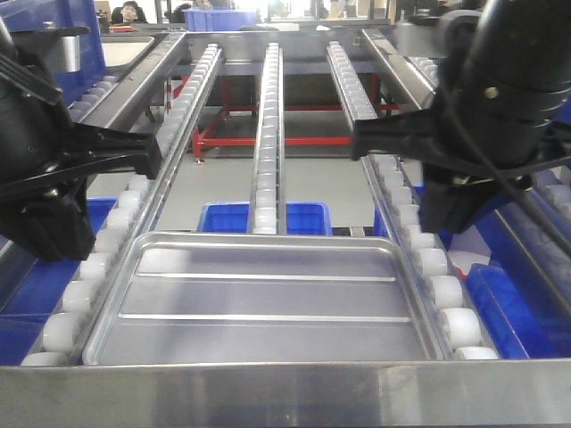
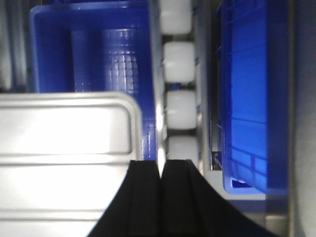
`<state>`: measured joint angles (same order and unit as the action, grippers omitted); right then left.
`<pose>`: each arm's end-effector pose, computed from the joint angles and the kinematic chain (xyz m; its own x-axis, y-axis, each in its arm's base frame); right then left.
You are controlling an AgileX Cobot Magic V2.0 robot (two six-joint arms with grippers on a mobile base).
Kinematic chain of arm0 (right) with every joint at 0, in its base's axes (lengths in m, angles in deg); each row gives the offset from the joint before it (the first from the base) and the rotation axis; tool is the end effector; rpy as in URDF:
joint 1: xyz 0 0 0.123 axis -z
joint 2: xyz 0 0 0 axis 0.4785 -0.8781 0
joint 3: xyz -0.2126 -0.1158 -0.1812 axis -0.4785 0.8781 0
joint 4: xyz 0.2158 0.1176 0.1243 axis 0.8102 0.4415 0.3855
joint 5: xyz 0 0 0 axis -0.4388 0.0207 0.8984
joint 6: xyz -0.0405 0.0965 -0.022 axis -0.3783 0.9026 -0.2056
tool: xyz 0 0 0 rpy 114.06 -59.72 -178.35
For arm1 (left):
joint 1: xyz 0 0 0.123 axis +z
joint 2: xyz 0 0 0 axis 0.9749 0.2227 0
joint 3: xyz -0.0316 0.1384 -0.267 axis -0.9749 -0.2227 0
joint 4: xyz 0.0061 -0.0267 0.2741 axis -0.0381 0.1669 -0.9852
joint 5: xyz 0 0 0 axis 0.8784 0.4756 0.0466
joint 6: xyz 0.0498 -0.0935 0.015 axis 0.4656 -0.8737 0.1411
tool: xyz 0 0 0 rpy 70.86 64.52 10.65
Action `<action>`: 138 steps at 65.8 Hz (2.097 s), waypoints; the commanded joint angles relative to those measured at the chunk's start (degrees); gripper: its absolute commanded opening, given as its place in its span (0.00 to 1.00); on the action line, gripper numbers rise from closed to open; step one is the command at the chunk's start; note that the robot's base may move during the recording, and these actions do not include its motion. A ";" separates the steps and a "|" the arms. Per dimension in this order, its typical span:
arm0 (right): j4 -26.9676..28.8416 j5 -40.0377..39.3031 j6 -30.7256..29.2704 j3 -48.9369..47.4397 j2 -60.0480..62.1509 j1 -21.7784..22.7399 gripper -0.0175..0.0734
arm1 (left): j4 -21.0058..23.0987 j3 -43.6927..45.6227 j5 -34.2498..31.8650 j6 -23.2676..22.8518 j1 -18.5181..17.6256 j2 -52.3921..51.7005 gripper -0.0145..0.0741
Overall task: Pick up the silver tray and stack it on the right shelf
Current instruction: 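Lower both grippers toward the two side edges of the silver tray, then close both grippers on the tray's side rims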
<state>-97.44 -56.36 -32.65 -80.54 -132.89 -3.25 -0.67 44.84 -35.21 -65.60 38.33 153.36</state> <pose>0.2925 0.1576 0.2133 -0.8594 0.1310 -0.4943 0.0681 0.9873 0.1433 0.2483 -0.1761 0.2172 -0.8904 0.0683 -0.4501 0.1207 0.9887 -0.0888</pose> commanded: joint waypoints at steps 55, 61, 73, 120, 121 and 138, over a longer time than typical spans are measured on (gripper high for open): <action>5.59 -1.37 -4.49 2.04 1.89 -1.99 0.28 | 0.85 1.77 -2.39 0.37 -1.95 -1.60 0.06; 5.59 -2.50 -4.49 2.04 1.89 -1.99 0.32 | -0.15 1.77 -3.19 3.25 -3.52 -1.47 0.06; 5.29 -4.17 -4.49 2.04 1.89 -1.99 0.55 | -0.13 1.77 -3.05 2.83 -5.07 1.05 0.06; 4.20 -5.51 -4.49 2.05 -1.05 -0.86 0.65 | 1.06 3.62 -1.92 2.83 -0.98 4.35 0.45; 4.20 -5.51 -4.49 2.05 -1.09 -0.86 0.65 | 1.06 3.62 -1.92 2.83 -0.97 4.35 0.45; 4.20 -5.62 -4.49 2.05 -1.91 -0.86 0.65 | 1.46 3.62 -4.38 2.83 -0.72 5.52 0.45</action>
<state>-92.04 -59.92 -36.58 -77.29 -136.21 -4.42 0.91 46.87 -37.63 -62.64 37.56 160.18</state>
